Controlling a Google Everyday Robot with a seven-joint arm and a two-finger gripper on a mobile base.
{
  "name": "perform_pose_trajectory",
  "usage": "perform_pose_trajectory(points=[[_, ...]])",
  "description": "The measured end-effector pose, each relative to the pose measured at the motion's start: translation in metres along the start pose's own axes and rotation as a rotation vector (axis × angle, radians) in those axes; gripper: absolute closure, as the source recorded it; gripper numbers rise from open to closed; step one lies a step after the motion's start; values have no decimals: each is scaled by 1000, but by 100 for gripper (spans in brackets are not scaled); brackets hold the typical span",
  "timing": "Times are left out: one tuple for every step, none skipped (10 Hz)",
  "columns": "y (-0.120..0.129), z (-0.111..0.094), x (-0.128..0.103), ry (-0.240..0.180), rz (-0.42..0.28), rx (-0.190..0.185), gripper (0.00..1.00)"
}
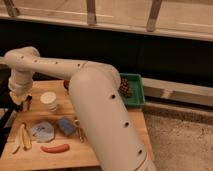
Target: Stack cups into tray
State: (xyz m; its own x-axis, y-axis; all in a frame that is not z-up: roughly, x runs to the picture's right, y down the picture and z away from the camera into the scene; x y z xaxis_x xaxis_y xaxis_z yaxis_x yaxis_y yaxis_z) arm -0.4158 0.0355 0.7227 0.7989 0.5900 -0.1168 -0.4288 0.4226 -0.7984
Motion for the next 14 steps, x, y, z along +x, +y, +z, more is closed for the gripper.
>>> perform_pose_trajectory(points=[[-10,-9,0,2,5,30,100],[-20,-16,1,0,16,52,100],[-37,-27,6,-5,42,79,100],[-50,-35,13,-7,67,99,100],[-63,-44,23,-7,96,120,100],[-74,-48,30,-8,119,129,100],[-86,-49,34,-8,143,132,100],[-93,-47,35,-7,153,130,100],[-97,-44,36,-8,158,126,100],[-99,-34,36,-8,158,122,100],[-97,-27,32,-8,152,118,100],[-95,-24,29,-8,148,116,100],[-94,-20,27,-5,145,113,100],[-94,-18,26,-4,144,115,100]])
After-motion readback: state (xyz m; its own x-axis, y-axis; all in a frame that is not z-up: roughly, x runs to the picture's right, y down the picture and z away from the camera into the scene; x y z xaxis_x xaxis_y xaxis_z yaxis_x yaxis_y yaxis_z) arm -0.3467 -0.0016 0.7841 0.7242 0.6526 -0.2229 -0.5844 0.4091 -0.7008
